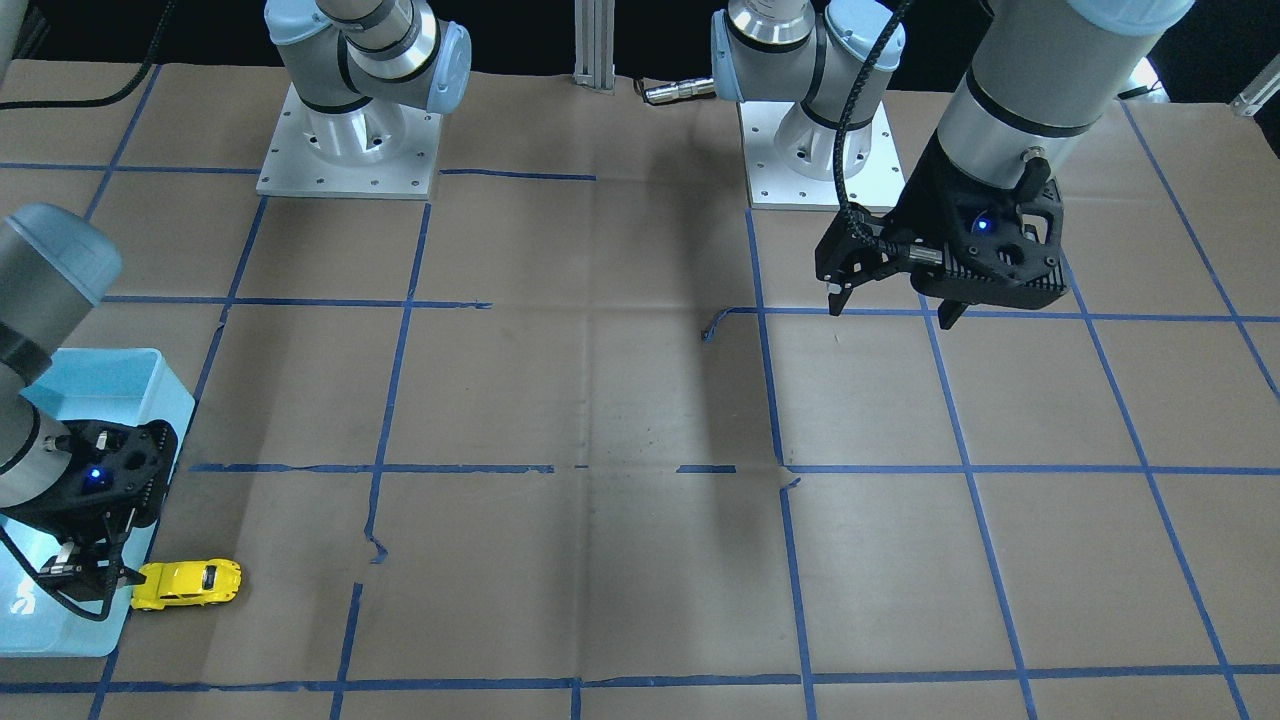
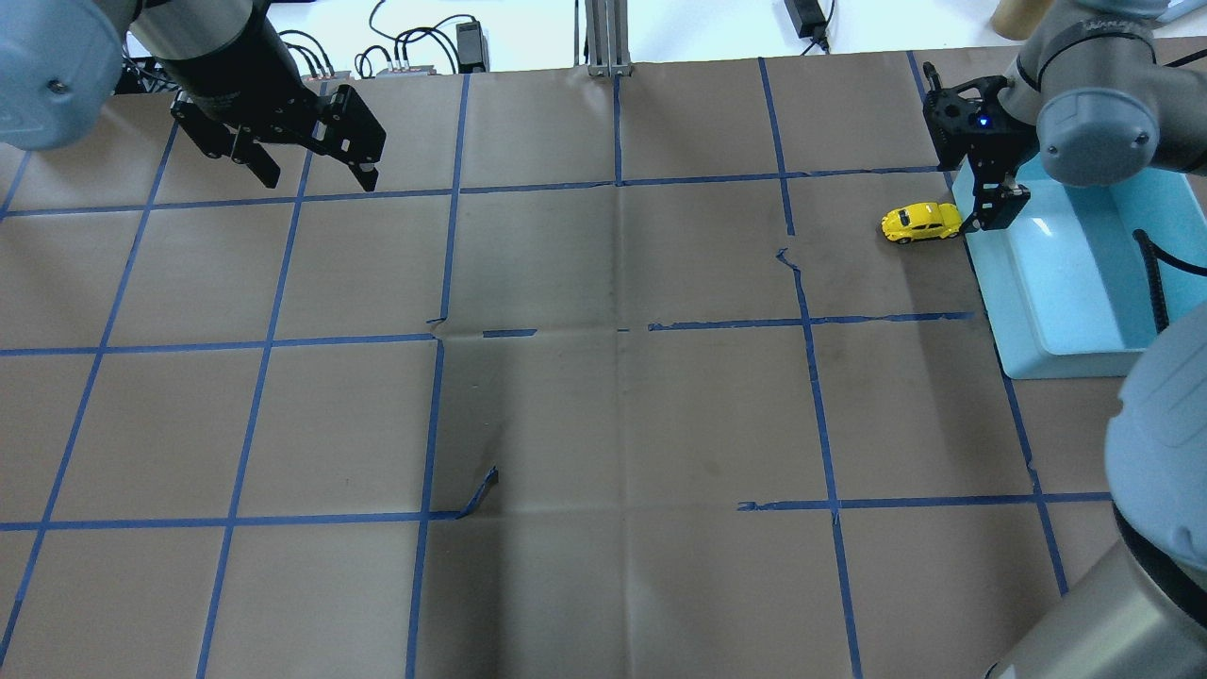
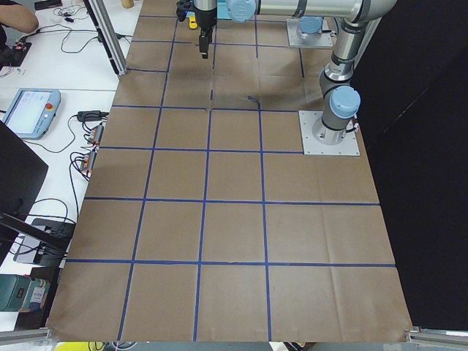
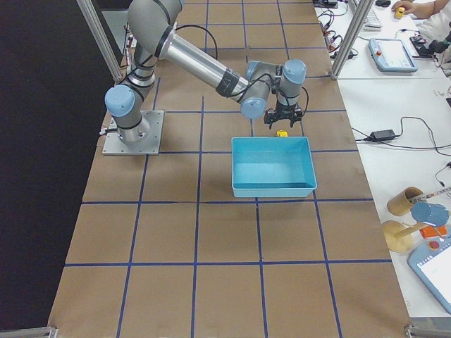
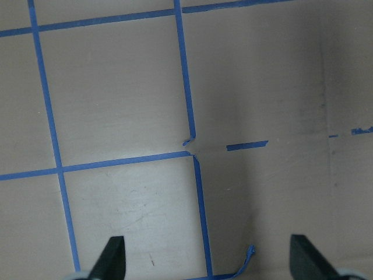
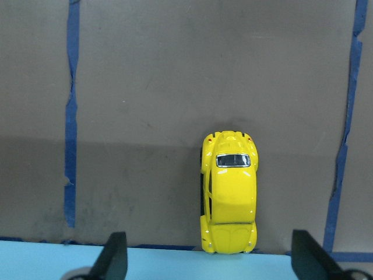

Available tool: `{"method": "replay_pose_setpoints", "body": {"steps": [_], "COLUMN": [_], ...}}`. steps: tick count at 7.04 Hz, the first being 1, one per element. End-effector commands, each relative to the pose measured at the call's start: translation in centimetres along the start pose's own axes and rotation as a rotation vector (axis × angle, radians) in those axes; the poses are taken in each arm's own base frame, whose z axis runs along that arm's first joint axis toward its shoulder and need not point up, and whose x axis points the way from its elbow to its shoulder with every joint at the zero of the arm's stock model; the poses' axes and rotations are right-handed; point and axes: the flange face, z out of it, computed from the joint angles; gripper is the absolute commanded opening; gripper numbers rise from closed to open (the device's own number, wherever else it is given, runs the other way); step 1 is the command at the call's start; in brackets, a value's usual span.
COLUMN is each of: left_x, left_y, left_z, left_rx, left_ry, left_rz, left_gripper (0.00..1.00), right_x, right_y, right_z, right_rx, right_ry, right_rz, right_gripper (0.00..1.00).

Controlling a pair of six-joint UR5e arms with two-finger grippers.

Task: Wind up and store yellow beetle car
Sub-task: 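Close the right gripper on the yellow car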

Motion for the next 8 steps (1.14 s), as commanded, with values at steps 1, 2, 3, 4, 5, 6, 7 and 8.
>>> {"method": "replay_pose_setpoints", "body": {"steps": [1, 2, 3, 4, 5, 6, 7, 8], "left_x": [0.1, 0.1, 0.1, 0.1, 0.1, 0.1, 0.1, 0.1], "left_y": [0.0, 0.1, 0.0, -0.1, 0.0, 0.1, 0.1, 0.1], "left_z": [0.1, 0.0, 0.2, 0.2, 0.2, 0.1, 0.1, 0.1], "left_rx": [-0.001, 0.000, -0.004, -0.004, -0.004, -0.003, -0.003, -0.003], "left_ry": [0.000, 0.000, 0.002, 0.002, 0.001, 0.001, 0.001, 0.001], "left_rz": [0.001, 0.001, 0.001, 0.001, 0.001, 0.003, 0.003, 0.003], "left_gripper": [1.00, 1.00, 1.00, 1.00, 1.00, 1.00, 1.00, 1.00], "right_x": [1.0, 1.1, 1.1, 1.2, 1.2, 1.1, 1.3, 1.4], "right_y": [0.6, 0.7, 0.8, 0.9, 0.8, 0.9, 0.7, 0.6], "right_z": [2.7, 3.2, 4.1, 4.8, 5.0, 5.0, 5.4, 5.9], "right_rx": [-0.009, -0.007, -0.002, 0.001, 0.001, 0.001, 0.020, 0.029], "right_ry": [0.030, 0.024, 0.013, 0.007, 0.003, 0.003, 0.005, 0.000], "right_rz": [-0.091, -0.092, -0.083, -0.066, -0.023, -0.006, -0.002, 0.003], "right_gripper": [1.00, 1.00, 1.00, 0.99, 0.98, 0.97, 0.97, 0.97]}}
